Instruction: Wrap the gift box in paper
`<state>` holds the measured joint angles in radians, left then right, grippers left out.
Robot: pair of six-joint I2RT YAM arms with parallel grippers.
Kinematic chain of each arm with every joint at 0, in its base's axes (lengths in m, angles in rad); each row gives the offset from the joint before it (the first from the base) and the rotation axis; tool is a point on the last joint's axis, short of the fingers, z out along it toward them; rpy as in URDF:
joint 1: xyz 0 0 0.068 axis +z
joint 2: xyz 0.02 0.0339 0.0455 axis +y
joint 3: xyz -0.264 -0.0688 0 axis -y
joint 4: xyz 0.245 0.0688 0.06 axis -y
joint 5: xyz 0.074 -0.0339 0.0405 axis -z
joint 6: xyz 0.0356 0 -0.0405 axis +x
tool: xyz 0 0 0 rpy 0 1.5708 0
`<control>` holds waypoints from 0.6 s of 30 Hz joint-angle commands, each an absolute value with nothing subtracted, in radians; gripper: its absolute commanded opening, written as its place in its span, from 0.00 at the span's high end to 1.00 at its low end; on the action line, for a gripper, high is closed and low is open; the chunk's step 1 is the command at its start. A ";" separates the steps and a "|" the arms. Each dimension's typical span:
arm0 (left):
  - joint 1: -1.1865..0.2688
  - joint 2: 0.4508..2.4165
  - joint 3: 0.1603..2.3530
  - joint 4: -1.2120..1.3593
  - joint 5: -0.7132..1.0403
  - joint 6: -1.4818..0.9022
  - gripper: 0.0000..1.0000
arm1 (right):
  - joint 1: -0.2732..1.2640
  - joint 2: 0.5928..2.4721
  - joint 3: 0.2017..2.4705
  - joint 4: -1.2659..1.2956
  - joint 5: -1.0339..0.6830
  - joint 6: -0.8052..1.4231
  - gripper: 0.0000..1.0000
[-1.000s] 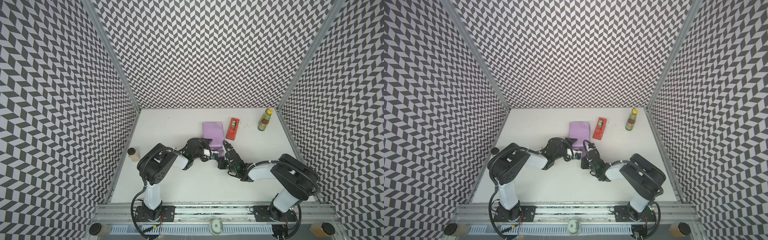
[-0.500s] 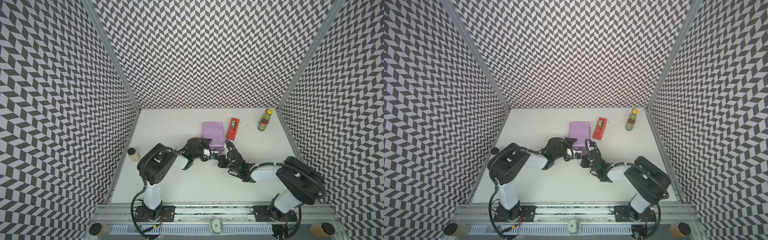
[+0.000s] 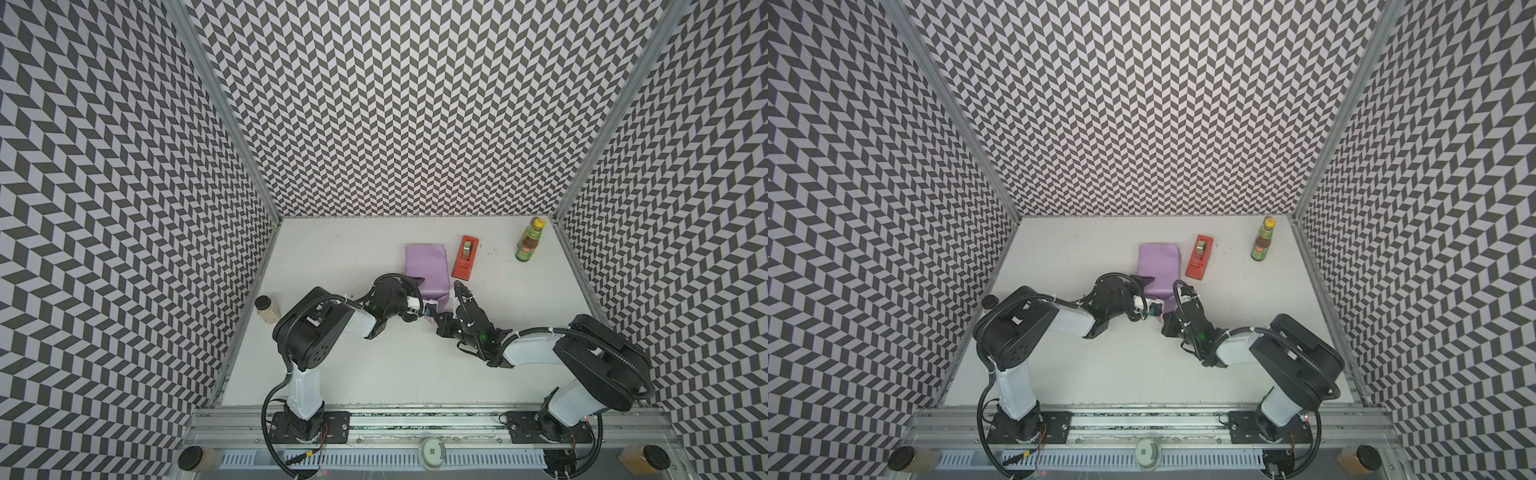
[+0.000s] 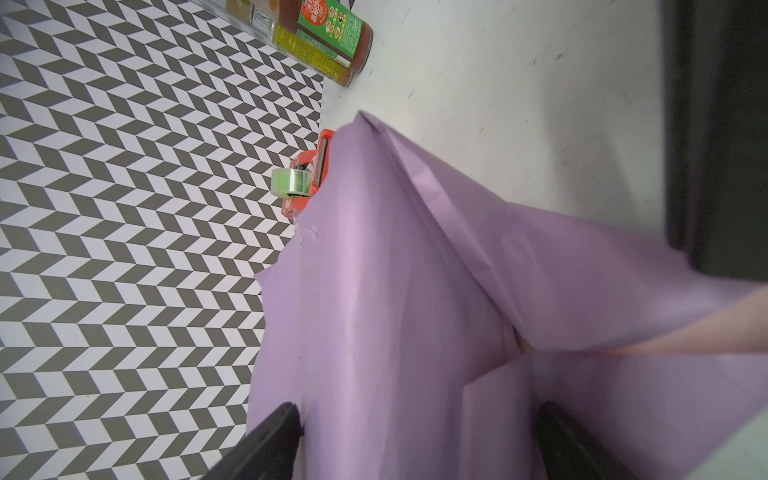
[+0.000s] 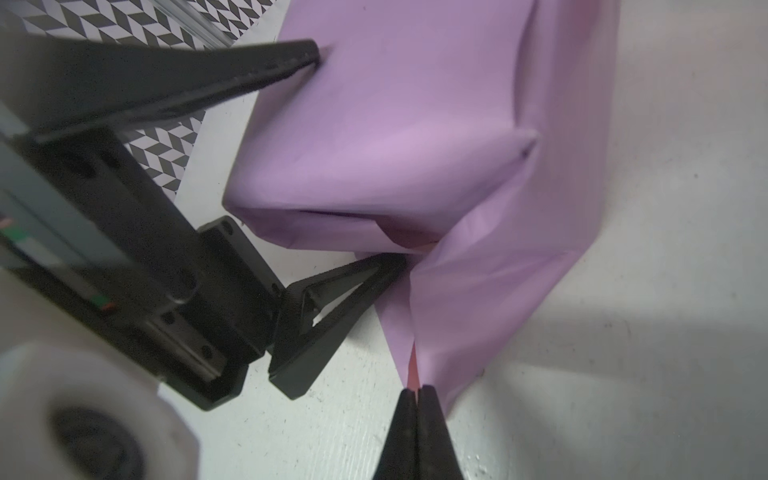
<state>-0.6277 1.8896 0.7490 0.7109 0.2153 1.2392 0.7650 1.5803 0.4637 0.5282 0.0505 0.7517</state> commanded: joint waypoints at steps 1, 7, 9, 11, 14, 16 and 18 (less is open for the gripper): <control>-0.626 1.864 0.764 0.678 0.240 1.236 0.09 | 0.755 1.528 0.427 0.584 0.060 0.762 0.90; -0.624 1.851 0.759 0.666 0.238 1.245 0.09 | 0.747 1.516 0.378 0.594 0.006 0.771 0.69; -0.624 1.840 0.757 0.658 0.246 1.248 0.09 | 0.747 1.508 0.367 0.597 -0.001 0.768 0.65; -0.622 1.828 0.756 0.643 0.255 1.250 0.09 | 0.745 1.490 0.352 0.601 0.009 0.762 0.64; -0.618 1.811 0.760 0.621 0.270 1.250 0.09 | 0.742 1.457 0.344 0.583 0.020 0.741 0.63; -0.614 1.800 0.763 0.604 0.291 1.244 0.08 | 0.737 1.441 0.339 0.580 0.024 0.728 0.63; -0.611 1.788 0.770 0.572 0.313 1.245 0.08 | 0.728 1.434 0.338 0.580 0.021 0.720 0.61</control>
<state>-0.6197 1.8183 0.7502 0.6334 0.2600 1.2392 0.7399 1.4578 0.3447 0.5396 0.0113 0.7391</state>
